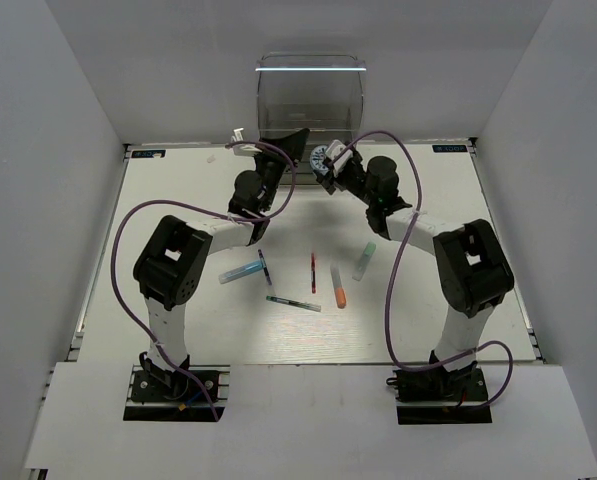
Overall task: Sort the stationery into containers
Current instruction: Place the stationery into the container
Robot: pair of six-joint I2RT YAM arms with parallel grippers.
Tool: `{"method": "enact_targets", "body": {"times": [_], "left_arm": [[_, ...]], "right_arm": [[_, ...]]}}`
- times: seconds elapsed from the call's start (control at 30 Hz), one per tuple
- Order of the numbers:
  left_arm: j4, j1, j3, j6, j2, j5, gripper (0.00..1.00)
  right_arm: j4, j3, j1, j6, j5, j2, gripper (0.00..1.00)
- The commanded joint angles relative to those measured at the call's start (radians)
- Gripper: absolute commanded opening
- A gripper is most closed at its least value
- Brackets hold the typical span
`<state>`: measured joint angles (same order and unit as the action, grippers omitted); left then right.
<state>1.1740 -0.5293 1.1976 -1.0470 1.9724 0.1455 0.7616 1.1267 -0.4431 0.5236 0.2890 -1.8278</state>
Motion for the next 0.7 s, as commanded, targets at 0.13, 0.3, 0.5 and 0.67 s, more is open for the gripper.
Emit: {"method": "enact_targets", "body": {"times": [0.13, 0.3, 0.5, 0.67], "left_arm": [[0.023, 0.009, 0.06, 0.012, -0.078, 0.005, 0.35], [0.023, 0.009, 0.069, 0.012, -0.078, 0.005, 0.35], [0.023, 0.009, 0.069, 0.012, -0.078, 0.005, 0.35], [0.023, 0.009, 0.069, 0.012, -0.078, 0.005, 0.35]], "right_arm": [[0.226, 0.108, 0.017, 0.024, -0.047, -0.048, 0.02], [0.286, 0.168, 0.015, 0.046, -0.1, -0.11, 0.0], [0.329, 0.206, 0.017, 0.062, -0.131, -0.154, 0.0], [0.367, 0.229, 0.017, 0.076, -0.163, -0.194, 0.0]]}}
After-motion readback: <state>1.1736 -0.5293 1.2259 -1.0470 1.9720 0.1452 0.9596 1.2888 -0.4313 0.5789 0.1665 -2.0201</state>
